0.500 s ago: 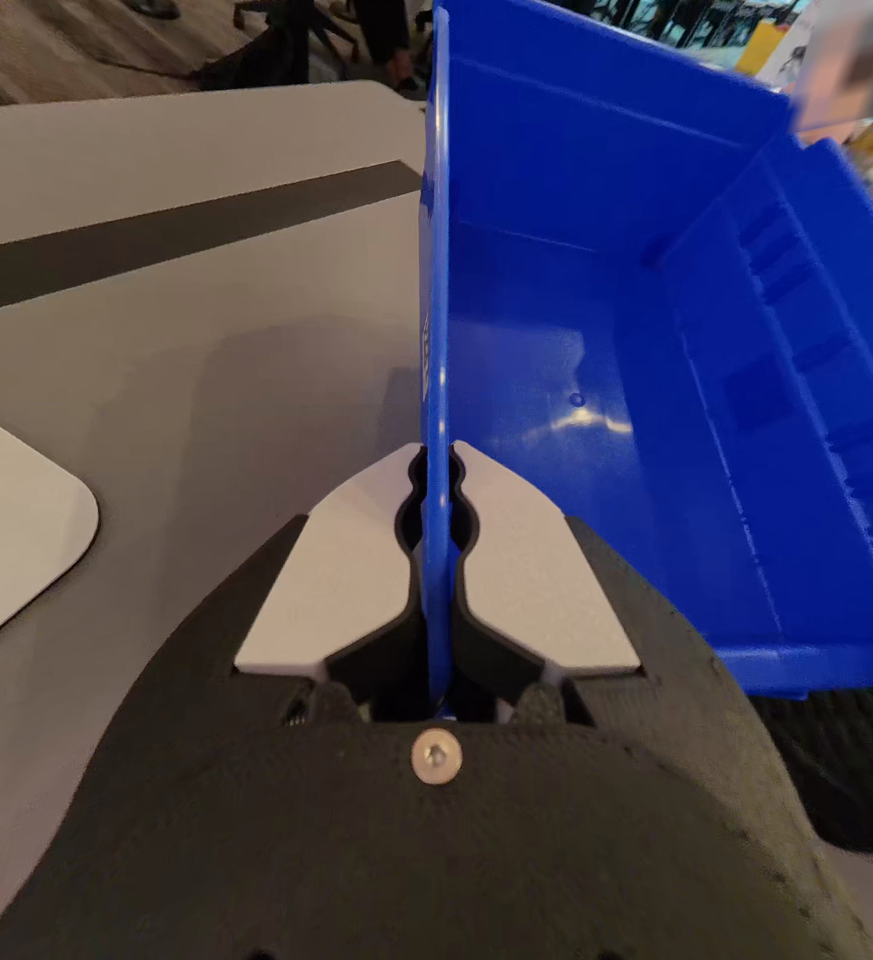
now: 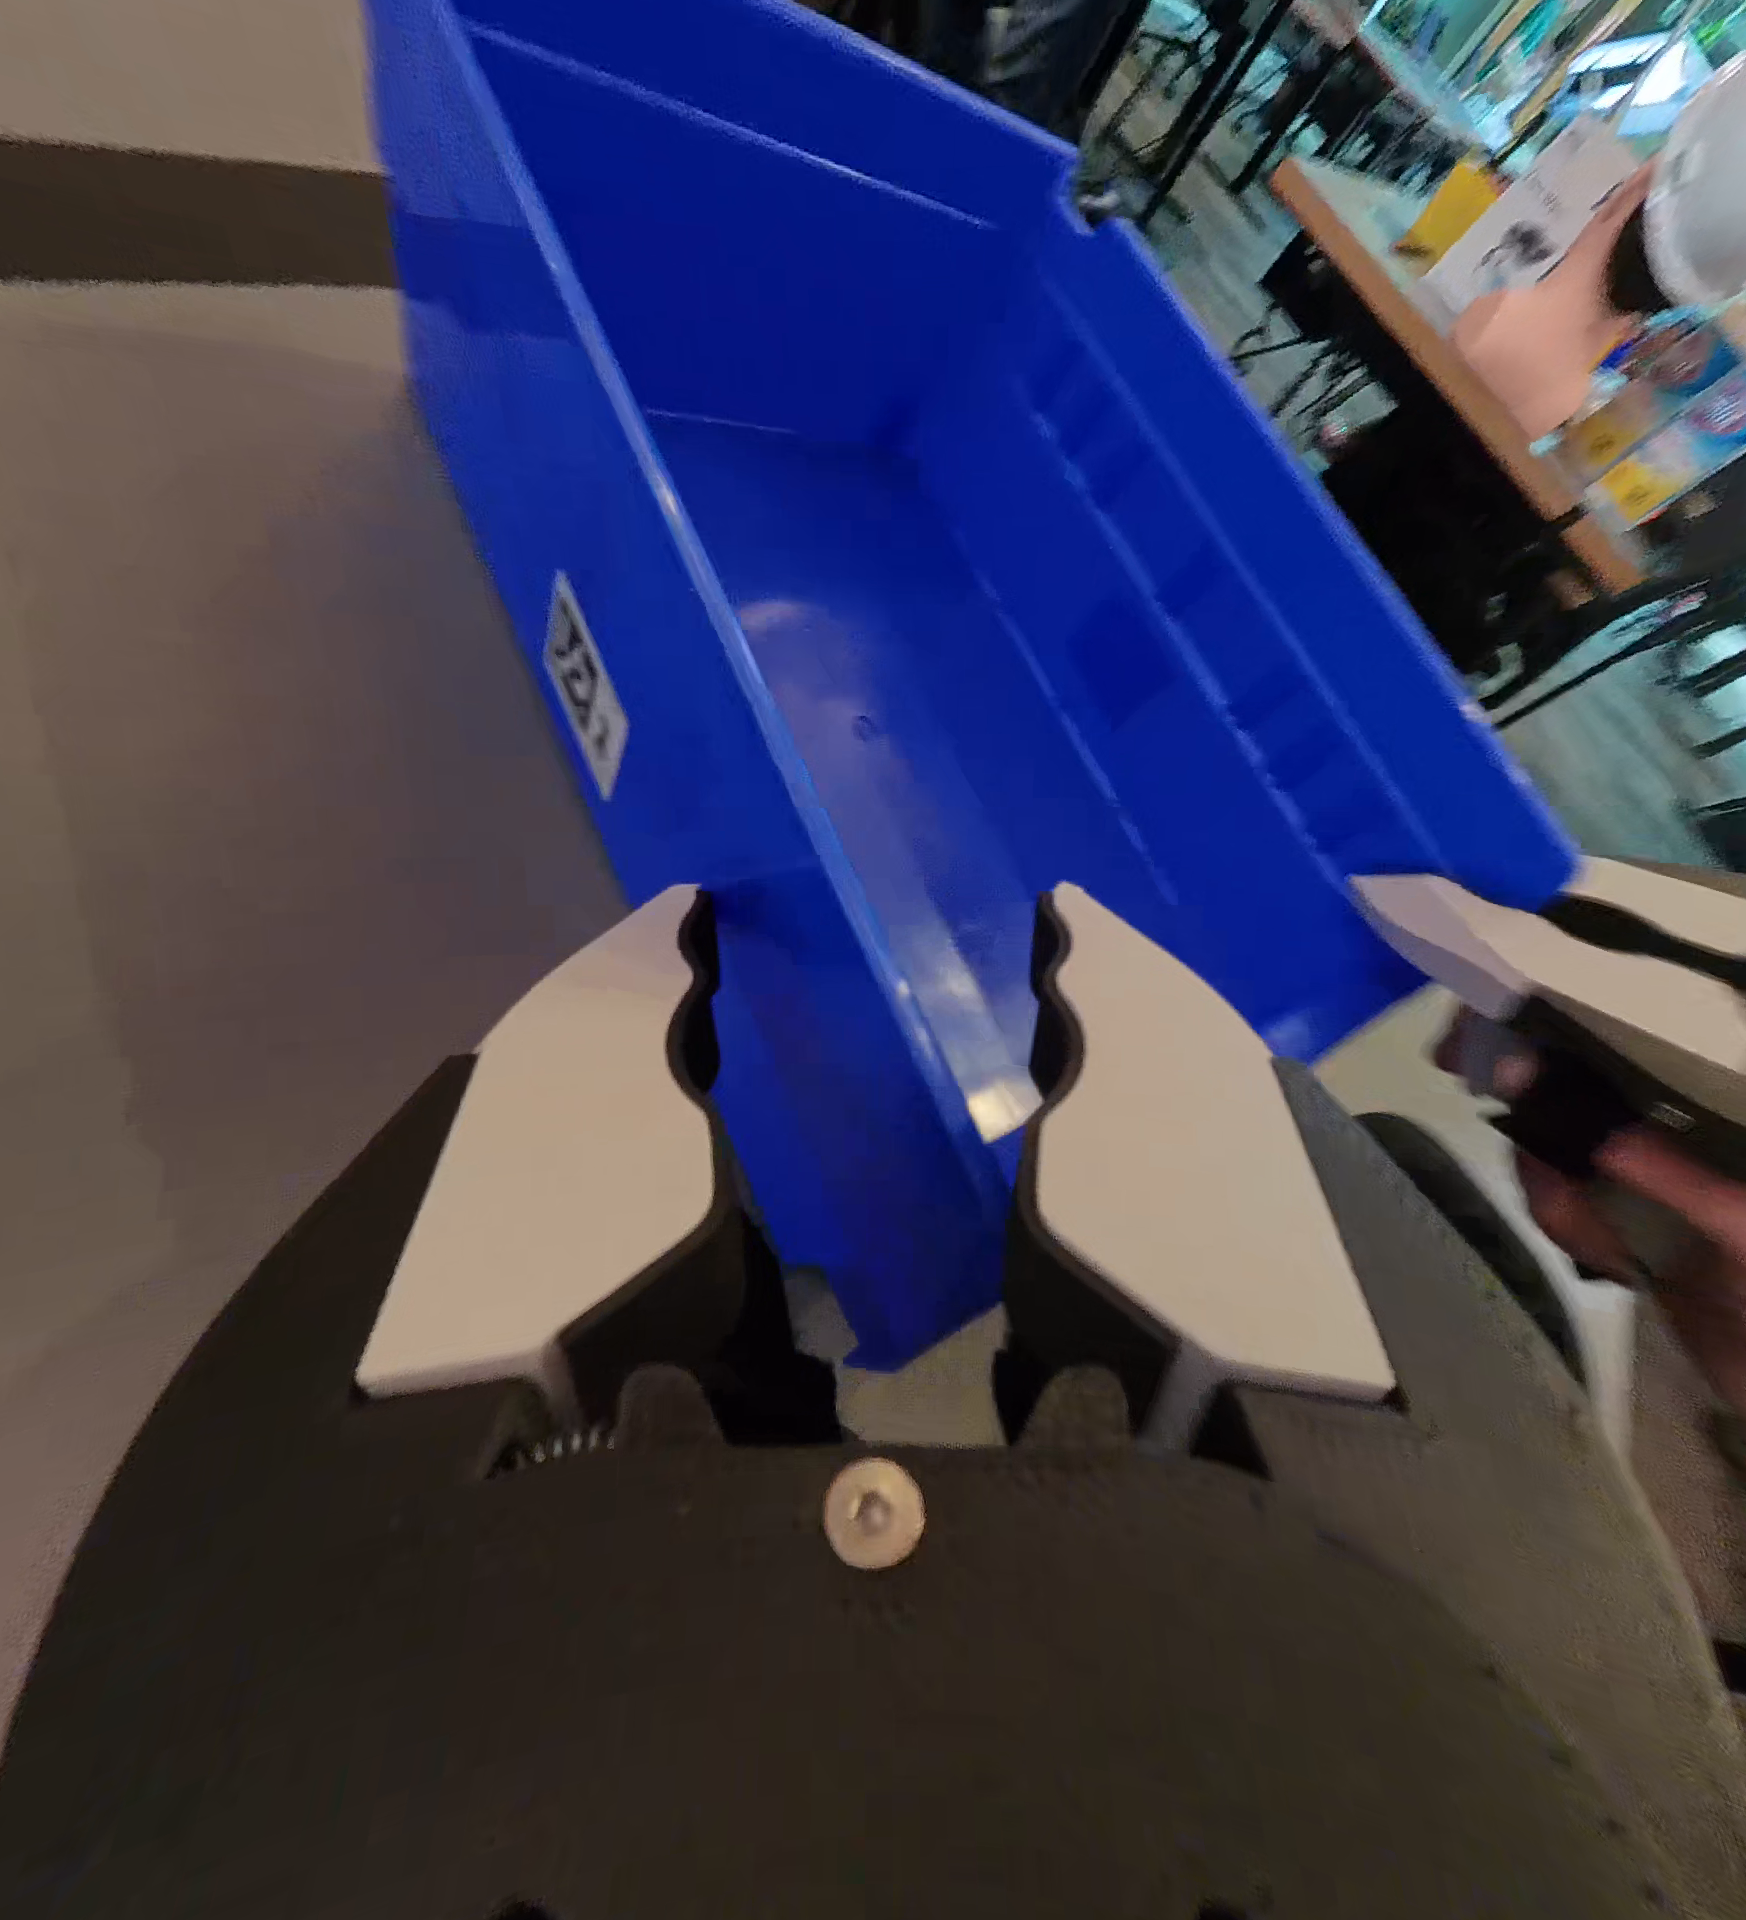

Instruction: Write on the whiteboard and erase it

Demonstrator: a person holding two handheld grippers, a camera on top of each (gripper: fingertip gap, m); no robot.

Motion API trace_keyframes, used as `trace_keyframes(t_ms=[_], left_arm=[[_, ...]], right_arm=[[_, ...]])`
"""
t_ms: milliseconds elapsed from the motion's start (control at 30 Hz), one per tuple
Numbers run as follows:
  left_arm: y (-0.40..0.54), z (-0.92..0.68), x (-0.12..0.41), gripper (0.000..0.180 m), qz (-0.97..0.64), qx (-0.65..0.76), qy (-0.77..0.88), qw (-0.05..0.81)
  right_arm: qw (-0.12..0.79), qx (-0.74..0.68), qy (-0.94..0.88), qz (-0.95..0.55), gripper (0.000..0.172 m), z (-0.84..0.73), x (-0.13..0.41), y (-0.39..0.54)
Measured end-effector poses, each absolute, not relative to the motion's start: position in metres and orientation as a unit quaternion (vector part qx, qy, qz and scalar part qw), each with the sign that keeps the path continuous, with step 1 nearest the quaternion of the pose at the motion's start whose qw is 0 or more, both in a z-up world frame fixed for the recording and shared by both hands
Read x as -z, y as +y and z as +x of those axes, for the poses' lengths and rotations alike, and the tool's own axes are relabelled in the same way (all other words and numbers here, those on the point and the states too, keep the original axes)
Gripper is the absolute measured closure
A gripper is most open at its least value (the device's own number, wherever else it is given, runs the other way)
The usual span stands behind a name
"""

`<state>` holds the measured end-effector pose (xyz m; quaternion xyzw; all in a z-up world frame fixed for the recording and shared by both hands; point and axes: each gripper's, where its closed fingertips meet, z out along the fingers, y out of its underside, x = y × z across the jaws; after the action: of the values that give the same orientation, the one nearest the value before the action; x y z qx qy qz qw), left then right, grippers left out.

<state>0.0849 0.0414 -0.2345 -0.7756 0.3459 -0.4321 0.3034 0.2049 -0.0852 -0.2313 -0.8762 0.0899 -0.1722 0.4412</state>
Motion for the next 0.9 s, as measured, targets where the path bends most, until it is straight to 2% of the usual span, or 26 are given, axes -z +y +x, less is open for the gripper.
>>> trace_keyframes(t_ms=[200,600,700,733,900], left_arm=[[0.032,0.120,0.223,0.107,-0.757,0.529,0.271,0.271],[0.081,0.173,0.224,0.108,-0.763,0.525,0.247,0.285],[0.085,0.175,0.223,0.104,-0.755,0.531,0.260,0.282],[0.083,0.174,0.221,0.102,-0.752,0.535,0.270,0.274],[0.035,0.135,0.190,0.095,-0.721,0.550,0.324,0.269]], right_arm=[[0.446,0.127,0.096,-0.881,0.166,0.273,0.238,-0.056],[0.450,0.109,0.101,-0.880,0.168,0.329,0.238,-0.003],[0.457,0.101,0.104,-0.877,0.167,0.331,0.237,0.002],[0.460,0.097,0.104,-0.876,0.166,0.330,0.236,0.002],[0.503,0.144,0.081,-0.848,0.140,0.317,0.196,-0.022]])
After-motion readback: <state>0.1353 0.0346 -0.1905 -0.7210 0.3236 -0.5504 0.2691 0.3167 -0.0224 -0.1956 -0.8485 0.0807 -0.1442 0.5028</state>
